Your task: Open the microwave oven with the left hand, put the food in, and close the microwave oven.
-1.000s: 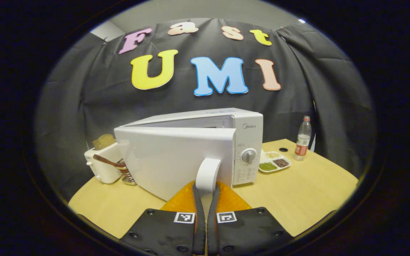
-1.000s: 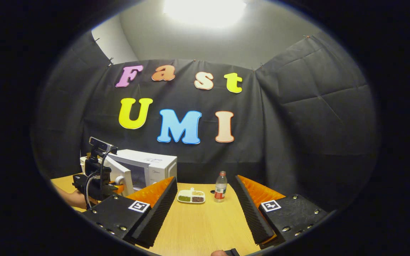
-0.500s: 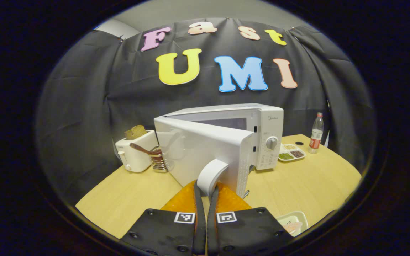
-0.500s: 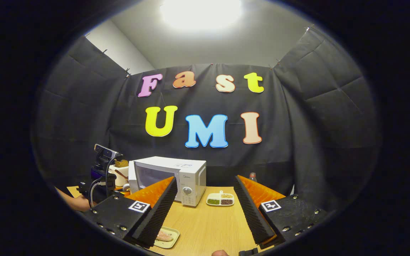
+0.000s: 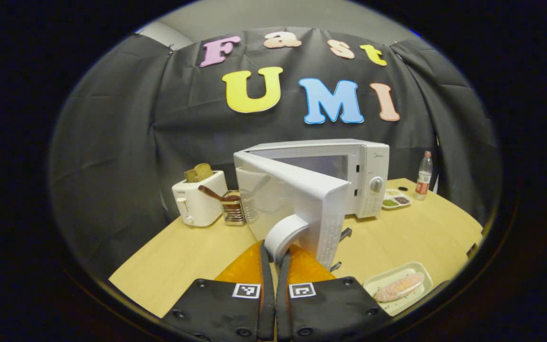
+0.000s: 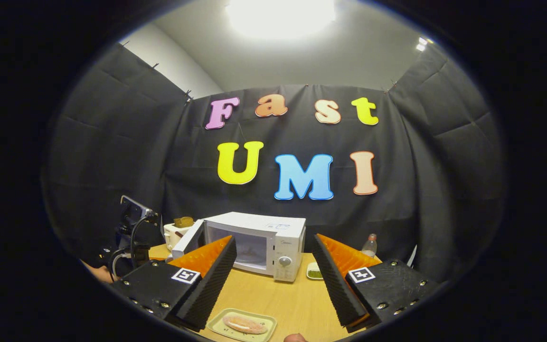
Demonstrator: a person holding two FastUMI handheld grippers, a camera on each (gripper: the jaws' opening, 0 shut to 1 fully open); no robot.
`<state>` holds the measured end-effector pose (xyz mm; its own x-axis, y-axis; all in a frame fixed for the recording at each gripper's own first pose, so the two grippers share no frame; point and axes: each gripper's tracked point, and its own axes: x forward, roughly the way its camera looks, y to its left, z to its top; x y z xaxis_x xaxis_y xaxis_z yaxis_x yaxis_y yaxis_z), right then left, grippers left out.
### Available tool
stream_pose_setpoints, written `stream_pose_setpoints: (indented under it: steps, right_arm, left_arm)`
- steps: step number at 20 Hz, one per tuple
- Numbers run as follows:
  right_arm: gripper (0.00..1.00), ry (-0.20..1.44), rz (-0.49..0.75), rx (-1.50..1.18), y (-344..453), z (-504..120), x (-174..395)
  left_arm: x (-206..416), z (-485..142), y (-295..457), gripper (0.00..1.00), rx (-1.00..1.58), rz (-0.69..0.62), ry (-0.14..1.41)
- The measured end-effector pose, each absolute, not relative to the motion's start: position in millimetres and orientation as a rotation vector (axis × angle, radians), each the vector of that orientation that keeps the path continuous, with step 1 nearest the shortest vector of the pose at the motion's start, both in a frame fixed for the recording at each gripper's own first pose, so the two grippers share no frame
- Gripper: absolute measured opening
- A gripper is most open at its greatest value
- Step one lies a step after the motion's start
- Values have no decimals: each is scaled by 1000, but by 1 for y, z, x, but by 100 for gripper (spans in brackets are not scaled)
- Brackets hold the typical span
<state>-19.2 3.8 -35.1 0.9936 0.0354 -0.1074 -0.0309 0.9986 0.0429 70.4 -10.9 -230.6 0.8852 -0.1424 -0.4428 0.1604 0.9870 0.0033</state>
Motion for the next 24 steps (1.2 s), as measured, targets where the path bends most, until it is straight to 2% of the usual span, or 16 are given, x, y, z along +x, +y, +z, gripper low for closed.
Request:
stream_pose_setpoints:
  steps: [7, 15, 22, 23, 24]
  right_arm:
    - [98, 119, 49, 23, 68, -36, -13]
    - [98, 128, 40, 11, 119, -33, -10]
    - [98, 132, 13, -14, 144, -32, -17]
    - [98, 135, 11, -18, 144, -34, -18]
    - [97, 143, 11, -22, 143, -36, -18]
  left_arm:
    - [68, -238, 65, 8, 16, -153, 452]
    - [71, -241, 95, 8, -4, -237, 439]
    - [62, -241, 117, 18, -39, -266, 440]
    - [60, -238, 123, 21, -24, -256, 423]
    - [57, -234, 125, 29, -19, -249, 414]
